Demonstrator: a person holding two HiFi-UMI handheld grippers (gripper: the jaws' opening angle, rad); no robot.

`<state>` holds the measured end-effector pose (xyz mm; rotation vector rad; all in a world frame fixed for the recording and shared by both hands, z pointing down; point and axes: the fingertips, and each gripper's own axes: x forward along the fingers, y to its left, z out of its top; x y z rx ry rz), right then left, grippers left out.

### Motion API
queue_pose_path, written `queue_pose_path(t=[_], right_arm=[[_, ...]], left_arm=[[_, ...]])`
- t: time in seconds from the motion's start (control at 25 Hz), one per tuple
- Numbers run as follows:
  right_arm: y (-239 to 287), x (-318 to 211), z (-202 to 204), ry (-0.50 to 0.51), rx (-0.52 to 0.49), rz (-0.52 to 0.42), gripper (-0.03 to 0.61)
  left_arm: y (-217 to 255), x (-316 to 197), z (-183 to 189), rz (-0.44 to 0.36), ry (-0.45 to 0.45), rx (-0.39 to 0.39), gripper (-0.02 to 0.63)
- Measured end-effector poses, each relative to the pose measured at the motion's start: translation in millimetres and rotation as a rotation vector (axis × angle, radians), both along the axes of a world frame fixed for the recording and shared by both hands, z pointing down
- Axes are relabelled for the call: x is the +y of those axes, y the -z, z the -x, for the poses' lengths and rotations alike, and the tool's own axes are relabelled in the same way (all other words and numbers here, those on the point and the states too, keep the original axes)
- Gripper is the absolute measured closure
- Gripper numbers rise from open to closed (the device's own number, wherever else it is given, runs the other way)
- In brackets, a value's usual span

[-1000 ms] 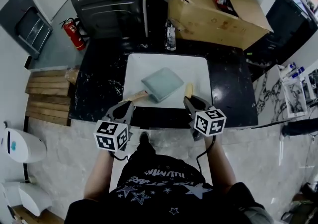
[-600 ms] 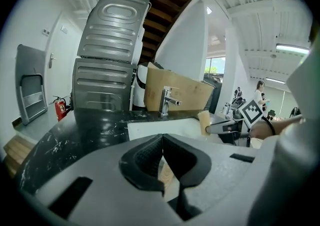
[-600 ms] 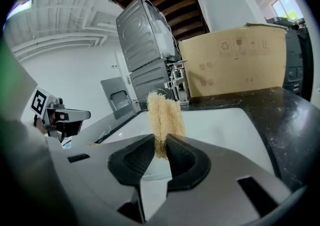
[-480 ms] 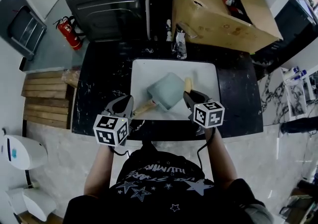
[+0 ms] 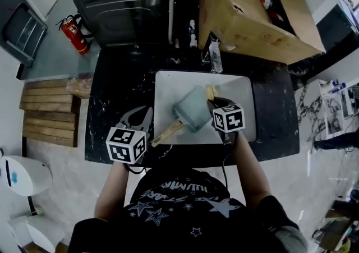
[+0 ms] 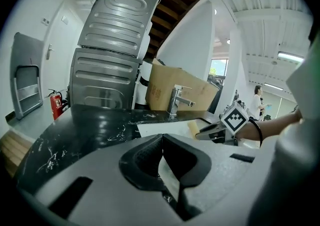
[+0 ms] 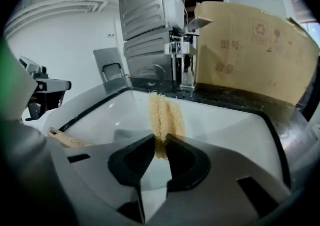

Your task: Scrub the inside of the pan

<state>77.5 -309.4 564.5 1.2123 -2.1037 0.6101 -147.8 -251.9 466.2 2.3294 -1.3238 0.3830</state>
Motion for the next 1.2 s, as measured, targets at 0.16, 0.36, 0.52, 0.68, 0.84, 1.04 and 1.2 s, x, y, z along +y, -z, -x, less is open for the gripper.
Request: queue_pose_path(t=[0.16, 0.36, 0.52, 0.68, 0.84, 1.04, 1.2], right_arm=[[-26.7, -11.1, 3.8, 0.001, 0.07, 0.079, 0.506], [-50.0, -23.1, 7.7, 0.012, 0.179, 0.135, 0.506], [-71.5, -29.9, 8.8, 0.033, 0.27, 0.18, 0.506], [-87.1, -34.6, 6.6, 0.048, 0.326, 0.224, 0.506], [-107.2, -29.6, 3.3, 0.063, 0.357, 0.294, 0.506], [-123.0, -33.2, 8.5, 0.123, 0.394, 0.326, 0.506], [-128.5, -38.1, 14.2, 0.163, 0.431, 0.341, 0.506]], left_arm=[[-7.2, -11.8, 6.9, 0.017, -0.025, 0.01, 0.605], [-14.9, -23.4, 18.6, 0.038, -0.029, 0.032, 0.605], [-22.5, -27.5, 18.7, 0.051, -0.043, 0.029, 0.606], [-25.3, -27.4, 14.9, 0.065, -0.038, 0.033, 0.605], [-30.4, -27.8, 15.5, 0.082, -0.019, 0.023, 0.605], [-37.9, -29.8, 16.0, 0.107, 0.005, 0.012, 0.605], [-40.4, -34.3, 10.2, 0.111, 0.017, 0.017, 0.604]])
